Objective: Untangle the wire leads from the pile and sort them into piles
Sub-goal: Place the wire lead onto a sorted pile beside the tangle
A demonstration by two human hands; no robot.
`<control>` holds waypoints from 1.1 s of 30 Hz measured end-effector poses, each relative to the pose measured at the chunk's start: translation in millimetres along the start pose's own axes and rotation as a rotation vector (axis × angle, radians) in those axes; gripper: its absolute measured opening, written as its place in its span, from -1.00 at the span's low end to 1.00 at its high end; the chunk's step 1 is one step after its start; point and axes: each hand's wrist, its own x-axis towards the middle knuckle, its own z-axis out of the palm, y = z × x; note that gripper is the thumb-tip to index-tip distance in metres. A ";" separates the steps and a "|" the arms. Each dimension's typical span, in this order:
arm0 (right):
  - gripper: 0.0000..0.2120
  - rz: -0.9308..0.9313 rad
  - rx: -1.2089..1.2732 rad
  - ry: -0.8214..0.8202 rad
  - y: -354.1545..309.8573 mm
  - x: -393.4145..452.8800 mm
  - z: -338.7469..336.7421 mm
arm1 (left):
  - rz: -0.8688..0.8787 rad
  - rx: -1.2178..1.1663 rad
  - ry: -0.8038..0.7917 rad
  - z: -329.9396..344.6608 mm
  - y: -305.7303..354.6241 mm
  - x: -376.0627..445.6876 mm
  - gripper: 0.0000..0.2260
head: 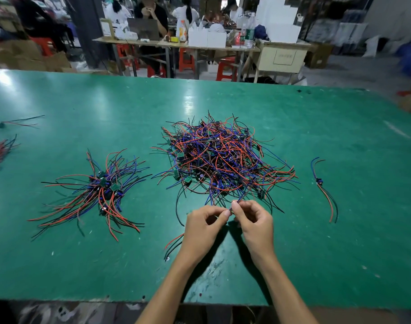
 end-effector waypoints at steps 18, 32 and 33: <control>-0.72 0.013 -0.220 0.130 -12.4 9.7 18.7 | 0.078 0.079 0.037 -1.6 4.7 -3.9 -0.93; -0.84 0.625 0.413 0.329 -53.6 39.6 1.2 | 0.090 0.189 -0.051 -2.6 17.0 -10.8 -0.92; -0.83 0.610 0.416 0.289 -54.8 38.5 -1.3 | 0.082 0.184 -0.048 -3.0 17.4 -11.5 -0.92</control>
